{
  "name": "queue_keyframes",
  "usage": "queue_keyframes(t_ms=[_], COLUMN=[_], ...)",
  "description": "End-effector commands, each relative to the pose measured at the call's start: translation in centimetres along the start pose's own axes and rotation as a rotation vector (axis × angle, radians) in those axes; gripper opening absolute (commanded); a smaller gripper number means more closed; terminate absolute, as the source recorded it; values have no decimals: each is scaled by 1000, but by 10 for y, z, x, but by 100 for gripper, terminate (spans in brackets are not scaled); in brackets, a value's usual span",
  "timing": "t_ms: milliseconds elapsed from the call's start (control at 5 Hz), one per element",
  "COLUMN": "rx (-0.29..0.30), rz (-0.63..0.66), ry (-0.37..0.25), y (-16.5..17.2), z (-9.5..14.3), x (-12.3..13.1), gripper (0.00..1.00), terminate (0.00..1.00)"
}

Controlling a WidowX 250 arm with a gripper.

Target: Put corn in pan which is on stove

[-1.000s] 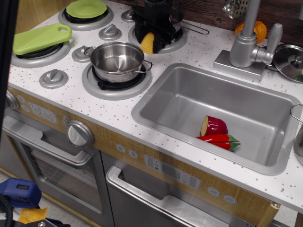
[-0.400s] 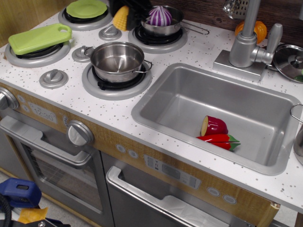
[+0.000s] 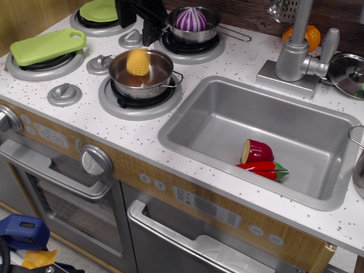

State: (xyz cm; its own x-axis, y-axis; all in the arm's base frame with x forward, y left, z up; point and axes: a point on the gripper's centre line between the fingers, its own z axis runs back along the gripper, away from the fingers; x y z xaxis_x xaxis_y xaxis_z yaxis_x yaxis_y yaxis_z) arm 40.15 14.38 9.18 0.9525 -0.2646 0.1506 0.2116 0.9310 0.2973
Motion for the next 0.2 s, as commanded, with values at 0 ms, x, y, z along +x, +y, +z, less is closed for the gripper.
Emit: queue_keyframes(t_ms=[0], rx=[53], rz=[21], ry=[-85], y=[15], z=[38], x=[7], gripper=[100], terminate=[100])
